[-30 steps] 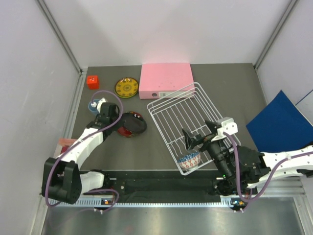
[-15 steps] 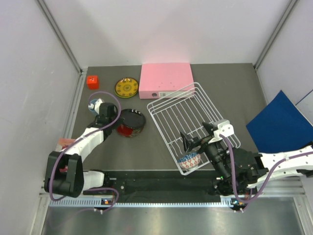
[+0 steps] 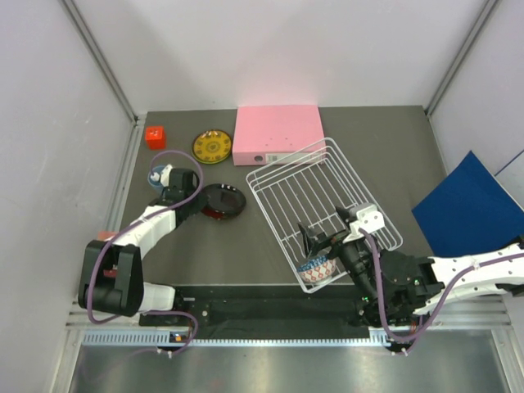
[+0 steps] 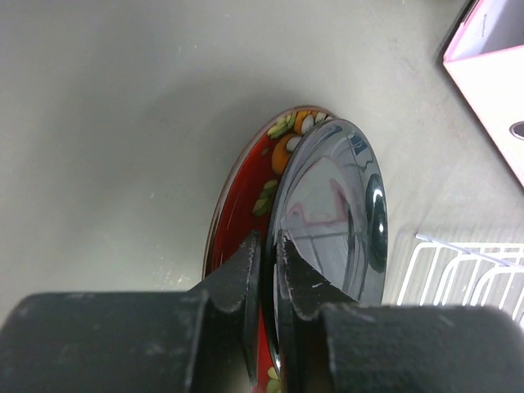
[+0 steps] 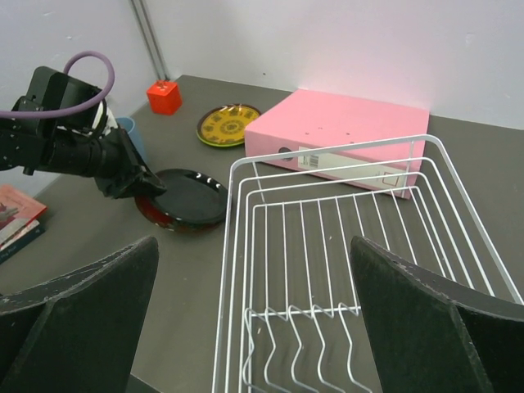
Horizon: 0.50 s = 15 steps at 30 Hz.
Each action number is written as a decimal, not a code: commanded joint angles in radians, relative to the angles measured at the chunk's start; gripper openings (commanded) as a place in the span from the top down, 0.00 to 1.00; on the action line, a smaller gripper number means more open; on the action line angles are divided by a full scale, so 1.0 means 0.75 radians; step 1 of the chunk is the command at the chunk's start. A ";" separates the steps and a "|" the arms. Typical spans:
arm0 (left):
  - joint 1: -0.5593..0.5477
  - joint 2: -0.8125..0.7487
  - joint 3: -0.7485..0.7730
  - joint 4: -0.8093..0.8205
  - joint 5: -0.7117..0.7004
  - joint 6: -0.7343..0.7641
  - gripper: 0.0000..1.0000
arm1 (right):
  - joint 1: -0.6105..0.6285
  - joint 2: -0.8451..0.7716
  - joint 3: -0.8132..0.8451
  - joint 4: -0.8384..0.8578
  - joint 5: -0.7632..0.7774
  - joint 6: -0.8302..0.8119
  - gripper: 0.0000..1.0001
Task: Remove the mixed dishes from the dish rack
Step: Place the plate at the center of the board.
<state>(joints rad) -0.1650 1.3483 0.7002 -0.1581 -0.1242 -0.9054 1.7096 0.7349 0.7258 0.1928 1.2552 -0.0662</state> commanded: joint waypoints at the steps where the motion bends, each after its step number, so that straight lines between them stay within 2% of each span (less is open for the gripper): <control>1: 0.003 0.000 -0.023 -0.229 -0.023 0.064 0.85 | -0.009 0.018 0.002 0.027 -0.005 0.015 0.00; 4: 0.005 -0.020 -0.023 -0.266 -0.010 0.074 0.78 | -0.009 0.020 0.002 0.031 -0.007 0.015 0.01; 8: 0.003 -0.075 -0.042 -0.294 -0.004 0.086 0.63 | -0.007 0.026 -0.004 0.041 -0.013 0.019 0.00; 15: 0.005 -0.151 -0.058 -0.347 -0.022 0.099 0.53 | -0.007 0.047 -0.008 0.046 -0.023 0.029 0.00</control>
<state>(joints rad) -0.1642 1.2816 0.6636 -0.3630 -0.1207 -0.8562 1.7096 0.7639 0.7193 0.1963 1.2507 -0.0643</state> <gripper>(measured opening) 0.451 0.994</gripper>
